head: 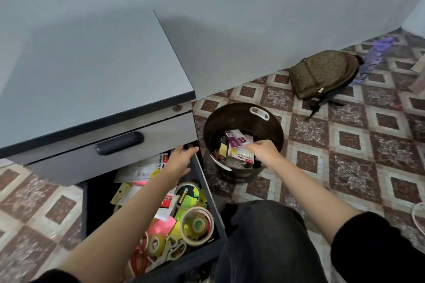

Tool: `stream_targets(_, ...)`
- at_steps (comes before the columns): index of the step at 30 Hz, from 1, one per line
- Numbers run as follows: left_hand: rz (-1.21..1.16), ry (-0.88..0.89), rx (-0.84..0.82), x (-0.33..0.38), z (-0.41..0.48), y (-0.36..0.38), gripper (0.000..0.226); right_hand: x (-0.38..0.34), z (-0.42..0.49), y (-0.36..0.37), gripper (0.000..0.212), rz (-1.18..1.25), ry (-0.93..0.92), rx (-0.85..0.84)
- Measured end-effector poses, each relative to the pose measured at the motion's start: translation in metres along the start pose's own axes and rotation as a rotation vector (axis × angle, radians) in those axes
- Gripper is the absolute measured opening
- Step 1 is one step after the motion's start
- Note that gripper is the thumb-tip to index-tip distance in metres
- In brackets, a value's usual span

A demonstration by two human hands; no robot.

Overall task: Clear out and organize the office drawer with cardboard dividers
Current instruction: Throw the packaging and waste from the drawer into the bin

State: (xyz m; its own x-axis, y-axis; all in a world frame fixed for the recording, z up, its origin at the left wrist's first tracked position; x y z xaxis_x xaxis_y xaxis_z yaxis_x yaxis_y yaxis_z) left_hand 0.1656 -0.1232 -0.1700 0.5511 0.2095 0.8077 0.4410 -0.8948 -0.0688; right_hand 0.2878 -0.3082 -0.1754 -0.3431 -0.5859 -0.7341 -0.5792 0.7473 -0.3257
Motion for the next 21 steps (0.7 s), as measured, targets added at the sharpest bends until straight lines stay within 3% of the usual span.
stream_targets(13,0.012,-0.036,0.154,-0.080,-0.077,-0.130,0.051,-0.020,-0.059,0.153,0.015,-0.106,-0.118,-0.300)
stream_targets(21,0.297,-0.114,0.185,-0.136,-0.072,-0.170,0.049,0.000,-0.037,0.211,0.026,-0.196,-0.021,-0.309)
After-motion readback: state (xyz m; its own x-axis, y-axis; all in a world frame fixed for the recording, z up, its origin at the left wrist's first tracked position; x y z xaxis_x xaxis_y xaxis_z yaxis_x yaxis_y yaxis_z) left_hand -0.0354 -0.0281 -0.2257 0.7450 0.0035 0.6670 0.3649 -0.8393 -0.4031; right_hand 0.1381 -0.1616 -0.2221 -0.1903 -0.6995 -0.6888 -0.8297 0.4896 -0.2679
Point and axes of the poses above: each hand's wrist, its own z-axis towards the middle knuckle, its own y-axis out of the palm, x = y × z, the point moved 3 cm from there along z, towards the middle knuckle, and after that the axes turned 7 degrees about -x, right-handed, at the moved point
